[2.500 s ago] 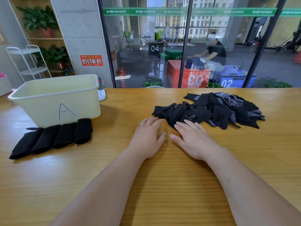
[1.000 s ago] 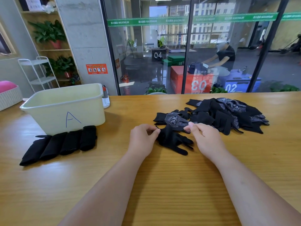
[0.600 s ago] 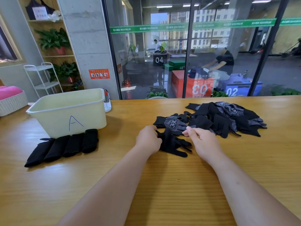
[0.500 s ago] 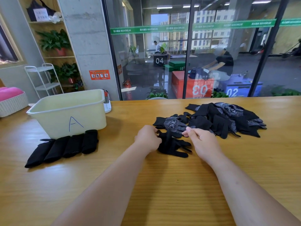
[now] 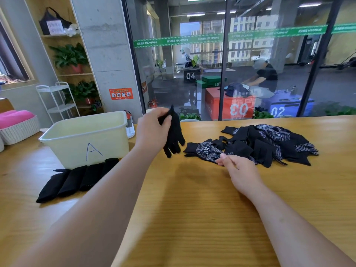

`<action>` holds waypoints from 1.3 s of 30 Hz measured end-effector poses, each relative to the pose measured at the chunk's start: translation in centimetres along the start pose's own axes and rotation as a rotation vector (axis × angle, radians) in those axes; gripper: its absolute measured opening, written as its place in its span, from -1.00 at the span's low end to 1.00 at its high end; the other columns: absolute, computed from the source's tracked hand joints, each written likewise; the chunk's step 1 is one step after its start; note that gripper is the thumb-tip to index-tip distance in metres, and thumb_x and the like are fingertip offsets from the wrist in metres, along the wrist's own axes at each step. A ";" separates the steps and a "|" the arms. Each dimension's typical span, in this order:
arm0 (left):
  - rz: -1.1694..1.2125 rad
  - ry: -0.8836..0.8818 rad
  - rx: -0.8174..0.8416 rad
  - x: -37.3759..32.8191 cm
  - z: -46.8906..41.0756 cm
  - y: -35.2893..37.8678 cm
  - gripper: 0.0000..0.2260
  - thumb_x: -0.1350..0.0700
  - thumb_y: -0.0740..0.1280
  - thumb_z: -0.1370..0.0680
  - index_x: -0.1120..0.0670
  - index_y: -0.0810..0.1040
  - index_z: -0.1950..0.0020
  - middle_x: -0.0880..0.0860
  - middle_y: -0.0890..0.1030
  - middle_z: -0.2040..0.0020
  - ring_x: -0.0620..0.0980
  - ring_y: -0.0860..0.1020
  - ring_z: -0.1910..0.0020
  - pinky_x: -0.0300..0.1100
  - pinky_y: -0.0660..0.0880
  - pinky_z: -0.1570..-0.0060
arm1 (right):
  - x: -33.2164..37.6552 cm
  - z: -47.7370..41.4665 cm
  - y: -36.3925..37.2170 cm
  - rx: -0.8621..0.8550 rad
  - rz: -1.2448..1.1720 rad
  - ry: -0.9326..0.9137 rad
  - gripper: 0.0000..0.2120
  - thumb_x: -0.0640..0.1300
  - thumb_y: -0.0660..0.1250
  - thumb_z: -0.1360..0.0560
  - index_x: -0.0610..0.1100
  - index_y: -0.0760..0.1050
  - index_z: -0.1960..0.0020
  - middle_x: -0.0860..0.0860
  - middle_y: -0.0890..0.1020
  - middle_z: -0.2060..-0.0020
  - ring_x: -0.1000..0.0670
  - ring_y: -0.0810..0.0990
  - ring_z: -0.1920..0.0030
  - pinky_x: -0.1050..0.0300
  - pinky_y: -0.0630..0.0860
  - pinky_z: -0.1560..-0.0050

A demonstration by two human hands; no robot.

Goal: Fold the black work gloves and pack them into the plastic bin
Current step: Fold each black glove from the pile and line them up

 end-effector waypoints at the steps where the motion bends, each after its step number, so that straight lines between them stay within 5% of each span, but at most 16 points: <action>1: -0.066 0.049 -0.023 -0.3 0.3 -0.3 -0.77 0.03 0.33 -0.72 -0.15 0.63 -0.36 -0.19 0.64 -0.06 -0.11 0.57 -0.08 -0.17 0.51 -0.06 | 0.0 0.0 0.0 0.000 0.005 0.000 -0.55 0.29 0.10 -0.71 0.15 0.73 -0.10 0.24 0.74 0.02 0.20 0.63 -0.08 0.11 0.54 -0.10; 4: -0.219 0.243 0.090 0.4 2.8 0.7 -0.75 0.05 0.33 -0.70 -0.17 0.62 -0.35 -0.18 0.67 -0.10 -0.08 0.59 -0.06 -0.13 0.54 -0.05 | -0.1 -0.1 0.1 0.001 0.011 0.001 -0.55 0.29 0.10 -0.71 0.15 0.73 -0.10 0.26 0.73 0.02 0.23 0.62 -0.09 0.17 0.52 -0.07; 9: -0.379 0.337 0.579 6.0 9.3 5.1 -0.74 -0.12 0.32 -0.62 -0.17 0.64 -0.28 -0.21 0.64 -0.25 -0.10 0.61 -0.21 -0.02 0.60 -0.20 | -0.1 0.0 0.3 0.002 -0.003 -0.010 -0.62 0.26 0.17 -0.70 0.15 0.73 -0.09 0.26 0.73 0.02 0.19 0.64 -0.09 0.07 0.57 -0.13; 14: -0.248 0.296 0.510 7.3 10.4 5.0 -0.58 -0.38 0.22 -0.64 -0.15 0.72 -0.15 -0.27 0.64 -0.21 -0.26 0.58 -0.20 -0.12 0.60 -0.16 | 0.5 0.3 0.4 0.041 0.187 -0.112 -0.66 0.20 0.21 -0.70 0.13 0.63 -0.34 0.23 0.63 -0.26 0.08 0.48 -0.36 0.07 0.44 -0.32; 17: -0.208 0.267 0.461 7.8 10.4 5.0 -0.73 -0.23 0.30 -0.67 -0.14 0.73 -0.08 -0.26 0.66 -0.12 -0.25 0.57 -0.16 -0.07 0.61 -0.13 | 0.8 0.1 1.4 0.193 0.381 -0.158 -0.42 0.32 0.09 -0.69 0.13 0.32 -0.64 0.19 0.34 -0.60 0.06 0.19 -0.62 -0.05 0.19 -0.62; 21: -0.188 0.238 0.443 8.4 10.4 4.9 -0.94 -0.10 0.44 -0.62 -0.18 0.69 -0.06 -0.26 0.62 -0.11 -0.23 0.53 -0.18 -0.06 0.57 -0.19 | 0.4 -0.2 3.1 0.416 0.617 -0.085 -0.21 0.48 -0.12 -0.62 0.10 -0.03 -0.74 0.14 0.03 -0.71 0.00 -0.05 -0.70 -0.16 -0.06 -0.69; 27: -0.218 0.195 0.453 9.1 10.2 4.2 -0.81 0.03 0.40 -0.63 -0.14 0.67 -0.23 -0.21 0.58 -0.23 -0.18 0.46 -0.29 -0.22 0.45 -0.25 | 1.7 -0.4 2.3 0.235 0.756 -0.191 -0.30 0.46 -0.11 -0.63 0.16 0.29 -0.64 0.13 0.47 -0.42 -0.05 0.33 -0.50 -0.14 0.08 -0.65; 31: -0.238 0.173 0.461 9.4 10.2 3.9 -0.74 0.09 0.37 -0.63 -0.12 0.66 -0.29 -0.18 0.55 -0.27 -0.15 0.43 -0.31 -0.16 0.47 -0.28 | 1.9 0.5 1.8 0.109 0.805 -0.185 -0.44 0.42 -0.06 -0.64 0.25 0.62 -0.30 0.17 0.51 -0.09 -0.01 0.42 -0.26 -0.14 0.11 -0.62; 34: -0.240 0.171 0.452 9.3 10.3 4.0 -0.75 0.07 0.37 -0.64 -0.10 0.67 -0.29 -0.18 0.54 -0.25 -0.13 0.43 -0.29 -0.14 0.48 -0.27 | 2.5 1.0 1.4 0.008 0.786 -0.239 -0.55 0.37 0.10 -0.65 0.20 0.63 -0.29 0.17 0.55 -0.16 -0.02 0.43 -0.27 -0.11 0.25 -0.53; 39: -0.247 0.175 0.402 9.4 10.5 4.3 -0.79 -0.01 0.37 -0.66 -0.08 0.68 -0.27 -0.17 0.54 -0.21 -0.10 0.43 -0.26 -0.12 0.48 -0.24 | 2.7 1.2 3.2 0.135 0.612 -0.259 -0.57 0.33 0.21 -0.63 0.23 0.55 -0.42 0.25 0.55 -0.24 0.04 0.44 -0.27 0.01 0.44 -0.30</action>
Point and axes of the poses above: each hand's wrist, its own z-axis away from the middle knuckle, its own y-axis out of the palm, x = y × z, the point moved 2 cm from there along -z, towards the middle knuckle
